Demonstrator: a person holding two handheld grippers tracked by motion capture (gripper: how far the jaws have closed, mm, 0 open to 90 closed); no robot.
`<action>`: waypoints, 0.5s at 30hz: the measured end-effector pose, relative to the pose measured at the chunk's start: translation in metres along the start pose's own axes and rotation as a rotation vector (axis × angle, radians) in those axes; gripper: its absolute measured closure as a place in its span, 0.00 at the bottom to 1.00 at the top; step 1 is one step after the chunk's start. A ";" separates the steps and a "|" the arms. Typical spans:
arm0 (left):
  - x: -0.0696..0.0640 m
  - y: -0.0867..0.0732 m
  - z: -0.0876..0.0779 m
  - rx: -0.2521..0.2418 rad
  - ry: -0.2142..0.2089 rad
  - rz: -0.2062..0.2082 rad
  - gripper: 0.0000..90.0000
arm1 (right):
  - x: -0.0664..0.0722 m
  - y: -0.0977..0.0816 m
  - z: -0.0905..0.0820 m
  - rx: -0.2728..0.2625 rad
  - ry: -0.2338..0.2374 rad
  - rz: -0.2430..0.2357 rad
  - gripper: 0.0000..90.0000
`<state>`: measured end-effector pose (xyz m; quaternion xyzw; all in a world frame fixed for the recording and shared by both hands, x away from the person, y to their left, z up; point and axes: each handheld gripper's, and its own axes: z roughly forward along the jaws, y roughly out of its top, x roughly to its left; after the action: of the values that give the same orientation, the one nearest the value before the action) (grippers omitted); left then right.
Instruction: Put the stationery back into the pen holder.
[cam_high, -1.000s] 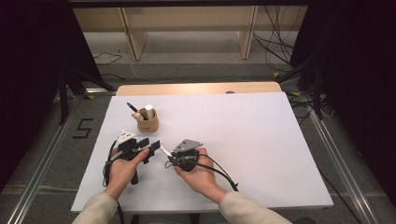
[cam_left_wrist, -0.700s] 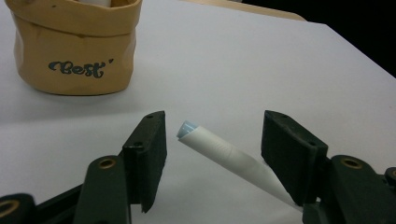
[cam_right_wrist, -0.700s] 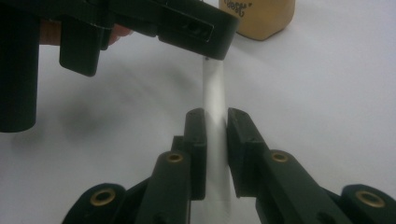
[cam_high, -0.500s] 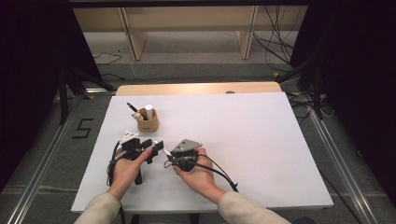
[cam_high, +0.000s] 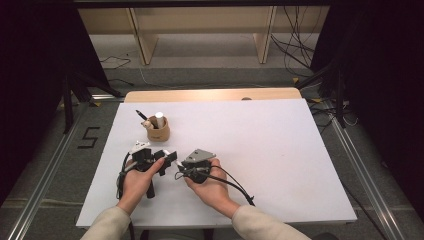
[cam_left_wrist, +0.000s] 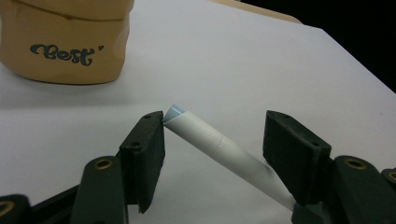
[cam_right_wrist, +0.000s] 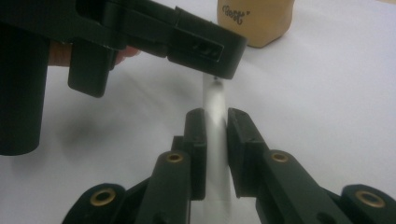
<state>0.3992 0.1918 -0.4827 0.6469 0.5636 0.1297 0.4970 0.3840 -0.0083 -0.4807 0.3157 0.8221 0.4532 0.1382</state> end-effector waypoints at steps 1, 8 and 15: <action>0.000 0.000 0.000 0.008 0.000 0.002 0.43 | 0.000 0.000 0.000 0.000 0.001 0.001 0.88; 0.000 -0.001 0.002 0.013 -0.010 -0.018 0.43 | 0.002 0.001 0.001 -0.007 0.001 0.002 0.88; -0.001 -0.002 0.003 0.021 -0.033 -0.051 0.48 | 0.004 0.004 0.003 -0.009 0.006 -0.004 0.88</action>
<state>0.3998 0.1890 -0.4859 0.6396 0.5731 0.1004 0.5025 0.3836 -0.0020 -0.4787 0.3123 0.8210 0.4575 0.1381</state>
